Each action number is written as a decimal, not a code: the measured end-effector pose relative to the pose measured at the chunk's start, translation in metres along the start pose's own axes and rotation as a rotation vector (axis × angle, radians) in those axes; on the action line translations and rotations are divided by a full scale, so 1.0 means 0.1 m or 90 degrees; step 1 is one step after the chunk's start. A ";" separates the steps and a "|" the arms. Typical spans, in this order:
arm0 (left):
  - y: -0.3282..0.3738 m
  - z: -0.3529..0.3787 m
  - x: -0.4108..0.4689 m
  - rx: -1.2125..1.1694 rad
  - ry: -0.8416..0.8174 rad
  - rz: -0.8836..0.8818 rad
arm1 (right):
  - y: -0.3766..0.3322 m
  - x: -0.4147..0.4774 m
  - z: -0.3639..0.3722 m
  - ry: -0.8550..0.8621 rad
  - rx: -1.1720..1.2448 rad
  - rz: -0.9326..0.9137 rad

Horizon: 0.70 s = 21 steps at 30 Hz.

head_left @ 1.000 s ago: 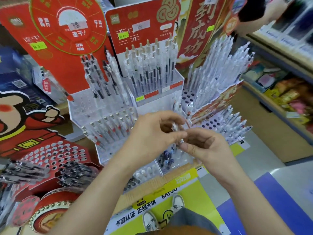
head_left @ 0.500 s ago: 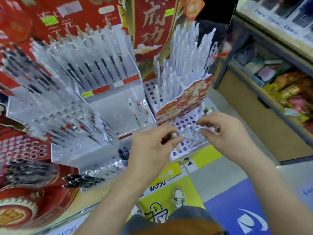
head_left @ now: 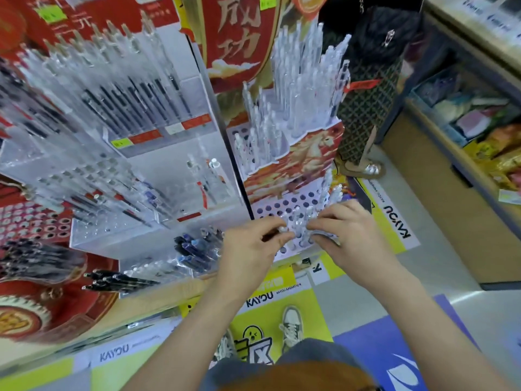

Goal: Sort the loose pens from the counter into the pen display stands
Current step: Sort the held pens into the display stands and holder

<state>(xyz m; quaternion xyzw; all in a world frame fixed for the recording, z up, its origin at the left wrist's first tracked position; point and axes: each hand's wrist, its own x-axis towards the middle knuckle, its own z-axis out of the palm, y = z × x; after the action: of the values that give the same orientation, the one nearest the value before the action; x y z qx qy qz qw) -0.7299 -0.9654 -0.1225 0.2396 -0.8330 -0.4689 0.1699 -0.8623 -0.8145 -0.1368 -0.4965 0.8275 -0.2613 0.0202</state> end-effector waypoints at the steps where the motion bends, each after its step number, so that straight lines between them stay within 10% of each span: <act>1: 0.00 0.01 0.00 0.042 -0.011 0.032 | 0.01 0.00 0.01 0.000 0.002 -0.002; 21: -0.04 0.23 0.09 0.333 -0.072 0.135 | -0.11 0.12 -0.02 -0.005 -0.111 0.014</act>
<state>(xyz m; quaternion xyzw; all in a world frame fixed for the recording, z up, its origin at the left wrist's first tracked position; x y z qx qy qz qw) -0.7478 -0.9559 -0.1366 0.1599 -0.9542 -0.2304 0.1036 -0.8600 -0.8277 -0.1269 -0.4887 0.8523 -0.1858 -0.0168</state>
